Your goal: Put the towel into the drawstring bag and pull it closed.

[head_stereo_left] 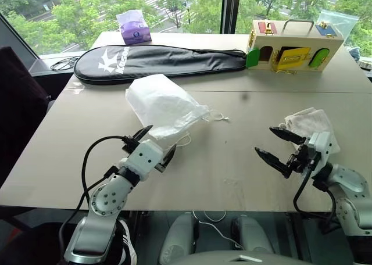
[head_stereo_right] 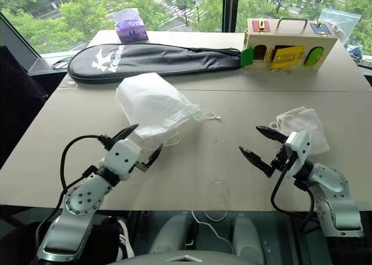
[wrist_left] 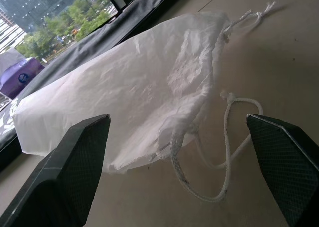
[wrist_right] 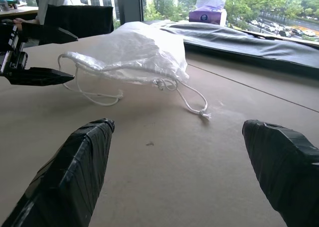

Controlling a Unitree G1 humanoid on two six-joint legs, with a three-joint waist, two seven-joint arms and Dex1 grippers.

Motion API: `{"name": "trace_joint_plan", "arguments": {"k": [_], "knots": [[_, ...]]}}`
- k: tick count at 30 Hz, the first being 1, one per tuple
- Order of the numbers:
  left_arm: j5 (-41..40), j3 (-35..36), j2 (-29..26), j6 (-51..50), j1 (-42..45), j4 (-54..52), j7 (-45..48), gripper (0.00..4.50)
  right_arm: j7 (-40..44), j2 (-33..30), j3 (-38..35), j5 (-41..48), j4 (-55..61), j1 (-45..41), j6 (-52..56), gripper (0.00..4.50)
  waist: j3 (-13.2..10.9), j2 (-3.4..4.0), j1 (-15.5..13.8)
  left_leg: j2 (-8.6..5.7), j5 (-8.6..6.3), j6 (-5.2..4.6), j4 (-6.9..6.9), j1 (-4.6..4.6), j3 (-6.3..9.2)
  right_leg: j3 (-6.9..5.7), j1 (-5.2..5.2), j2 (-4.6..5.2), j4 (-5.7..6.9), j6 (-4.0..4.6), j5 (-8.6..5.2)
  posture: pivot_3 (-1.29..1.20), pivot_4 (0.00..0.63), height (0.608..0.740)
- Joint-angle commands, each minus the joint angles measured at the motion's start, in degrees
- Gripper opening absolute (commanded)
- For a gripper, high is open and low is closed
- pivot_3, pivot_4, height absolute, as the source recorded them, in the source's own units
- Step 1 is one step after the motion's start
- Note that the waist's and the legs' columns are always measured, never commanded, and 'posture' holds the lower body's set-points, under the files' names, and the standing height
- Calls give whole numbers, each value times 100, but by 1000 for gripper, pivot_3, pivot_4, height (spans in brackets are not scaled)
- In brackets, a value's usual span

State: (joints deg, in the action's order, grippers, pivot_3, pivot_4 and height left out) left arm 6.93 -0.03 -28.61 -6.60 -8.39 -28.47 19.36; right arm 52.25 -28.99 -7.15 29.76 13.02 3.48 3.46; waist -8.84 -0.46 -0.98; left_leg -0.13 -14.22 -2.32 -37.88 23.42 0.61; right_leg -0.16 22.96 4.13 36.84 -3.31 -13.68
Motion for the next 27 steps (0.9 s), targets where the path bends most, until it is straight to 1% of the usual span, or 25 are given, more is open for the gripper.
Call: {"name": "trace_joint_plan", "arguments": {"k": [1,4,8,14,20,21,22,23,25,27], "knots": [[29,-87,205,397,613,-33,-110,4500,-8,30,-70,20,237,7,-154,4412,1,-1,2,0,0,0,-9,2,2,-1,-1,-1,2,-1,1,0,150,740],[183,-272,348,354,1001,249,-128,4500,-44,55,-77,6,257,12,-173,4412,1,1,30,-1,-1,-1,-18,-1,-6,5,-8,0,4,-23,14,0,150,740],[563,-542,412,7,1341,715,-133,4500,-70,34,-131,-2,270,40,-209,4412,1,1,26,-2,-1,-1,-18,-6,-1,1,-14,-7,6,-24,14,0,150,740],[833,-766,419,-52,1396,940,-117,4500,-119,42,-134,2,286,73,-251,4412,0,1,22,0,-1,-1,-17,-11,-3,3,-18,-7,9,-25,14,0,150,740],[1099,-645,481,-101,1367,942,-385,4500,-141,48,-126,8,265,86,-290,4412,0,1,20,3,-1,-1,-18,-13,-2,3,-19,-6,9,-24,14,0,150,740],[1146,-627,484,-133,1353,956,-421,3988,-142,50,-124,7,251,77,-298,4500,0,1,21,3,-1,-1,-18,-13,-3,3,-19,-6,9,-24,14,0,150,740],[1193,-609,485,-169,1337,973,-467,3663,-142,51,-121,8,238,67,-302,4500,0,1,20,4,-1,-1,-18,-13,-2,3,-19,-6,9,-24,14,0,150,740],[1226,-600,485,-204,1326,987,-493,3243,-143,53,-118,9,229,58,-305,4500,0,1,20,4,-1,-1,-18,-13,-2,3,-19,-6,9,-24,14,0,150,740],[1281,-593,471,-285,1325,1046,-507,2203,-143,54,-110,6,213,30,-308,4500,0,1,20,4,-1,-1,-18,-13,-3,2,-19,-6,9,-24,14,0,150,740],[1309,-594,457,-329,1340,1110,-516,1319,-139,53,-105,6,192,-1,-313,4500,0,1,20,4,-1,-1,-18,-13,-2,3,-19,-6,9,-24,14,0,150,740]]}}
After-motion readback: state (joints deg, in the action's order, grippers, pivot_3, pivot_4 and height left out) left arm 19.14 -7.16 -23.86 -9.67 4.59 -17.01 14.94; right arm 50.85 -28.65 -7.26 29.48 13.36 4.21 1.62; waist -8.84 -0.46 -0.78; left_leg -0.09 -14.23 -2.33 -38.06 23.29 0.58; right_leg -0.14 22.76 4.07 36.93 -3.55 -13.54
